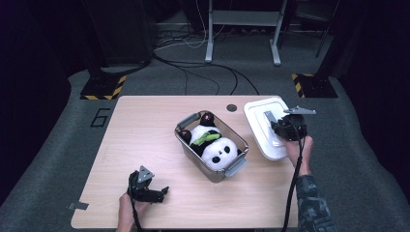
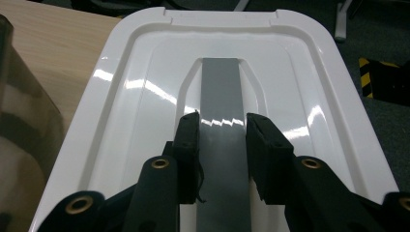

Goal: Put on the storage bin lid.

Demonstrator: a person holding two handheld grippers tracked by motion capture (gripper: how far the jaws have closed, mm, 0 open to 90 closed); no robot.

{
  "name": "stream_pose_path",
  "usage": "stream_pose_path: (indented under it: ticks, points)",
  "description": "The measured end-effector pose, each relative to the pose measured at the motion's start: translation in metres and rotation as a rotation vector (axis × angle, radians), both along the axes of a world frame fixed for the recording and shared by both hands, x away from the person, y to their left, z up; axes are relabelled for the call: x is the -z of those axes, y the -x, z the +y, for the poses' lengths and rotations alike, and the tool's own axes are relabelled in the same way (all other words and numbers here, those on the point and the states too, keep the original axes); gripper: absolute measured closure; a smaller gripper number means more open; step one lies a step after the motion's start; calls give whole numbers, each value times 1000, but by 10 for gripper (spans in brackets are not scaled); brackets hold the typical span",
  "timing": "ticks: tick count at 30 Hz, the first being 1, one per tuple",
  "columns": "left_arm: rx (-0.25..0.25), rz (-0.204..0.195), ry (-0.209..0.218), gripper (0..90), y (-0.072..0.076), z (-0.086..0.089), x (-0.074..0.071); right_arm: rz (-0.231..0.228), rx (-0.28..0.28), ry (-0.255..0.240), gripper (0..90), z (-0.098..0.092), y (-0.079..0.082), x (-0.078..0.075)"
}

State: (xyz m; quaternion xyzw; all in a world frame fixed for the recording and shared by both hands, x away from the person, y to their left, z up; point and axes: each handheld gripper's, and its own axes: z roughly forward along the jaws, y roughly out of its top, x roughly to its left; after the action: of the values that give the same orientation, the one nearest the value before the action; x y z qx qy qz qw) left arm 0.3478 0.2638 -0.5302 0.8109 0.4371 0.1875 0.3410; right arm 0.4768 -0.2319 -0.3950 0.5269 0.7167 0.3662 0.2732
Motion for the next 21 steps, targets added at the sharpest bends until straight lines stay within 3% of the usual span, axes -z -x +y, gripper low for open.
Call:
stream_pose_path:
  ticks: [12, 21]
  points:
    - [-1, -6, 2, 17, 0, 0, 0, -52, -75, 0, 666, 22, 13, -35]
    - [0, -4, -1, 18, 0, 0, 0, -76, -161, -10, 666, 49, 25, -52]
